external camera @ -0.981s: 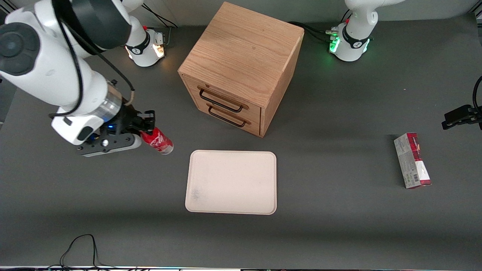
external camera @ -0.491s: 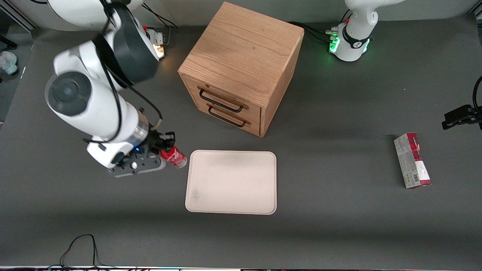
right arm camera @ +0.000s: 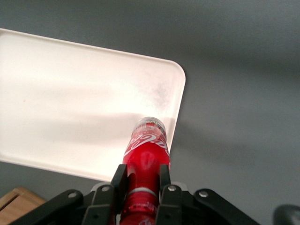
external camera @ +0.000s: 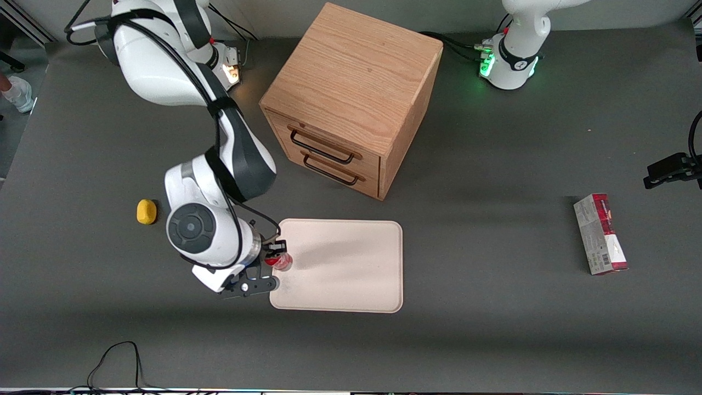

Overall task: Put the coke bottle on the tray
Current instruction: 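Lower the held bottle onto the white tray's edge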

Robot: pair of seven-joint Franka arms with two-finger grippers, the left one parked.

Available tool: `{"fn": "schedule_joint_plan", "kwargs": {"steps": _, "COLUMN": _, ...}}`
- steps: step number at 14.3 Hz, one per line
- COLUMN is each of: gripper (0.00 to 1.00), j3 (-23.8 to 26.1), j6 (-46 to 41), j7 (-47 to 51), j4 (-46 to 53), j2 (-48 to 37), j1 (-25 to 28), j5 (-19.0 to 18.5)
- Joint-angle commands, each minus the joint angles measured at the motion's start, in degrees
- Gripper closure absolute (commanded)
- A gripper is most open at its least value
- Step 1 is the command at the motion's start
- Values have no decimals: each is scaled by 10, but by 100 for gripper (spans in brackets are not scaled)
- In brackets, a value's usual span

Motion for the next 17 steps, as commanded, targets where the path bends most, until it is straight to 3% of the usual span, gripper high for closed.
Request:
{"fn": "schedule_joint_plan", "kwargs": {"steps": 1, "gripper": 100, "j3": 6, "j6": 13, "j7": 1, "j4": 33, "j2": 29, "j1": -6, "j5": -7}}
{"fn": "schedule_joint_plan", "kwargs": {"steps": 6, "gripper": 100, "j3": 9, "j6": 46, "j7": 1, "j4": 32, "j2": 47, "j1": -5, "j5": -36}}
{"fn": "schedule_joint_plan", "kwargs": {"steps": 15, "gripper": 100, "j3": 10, "j6": 63, "j7": 9, "j4": 27, "j2": 50, "j1": -2, "j5": -36}}
{"fn": "schedule_joint_plan", "kwargs": {"steps": 16, "gripper": 75, "j3": 10, "j6": 64, "j7": 11, "j4": 25, "j2": 50, "j1": -2, "j5": -36}}
{"fn": "schedule_joint_plan", "kwargs": {"steps": 17, "gripper": 36, "j3": 10, "j6": 70, "j7": 13, "j4": 23, "j2": 50, "j1": -1, "j5": -35}}
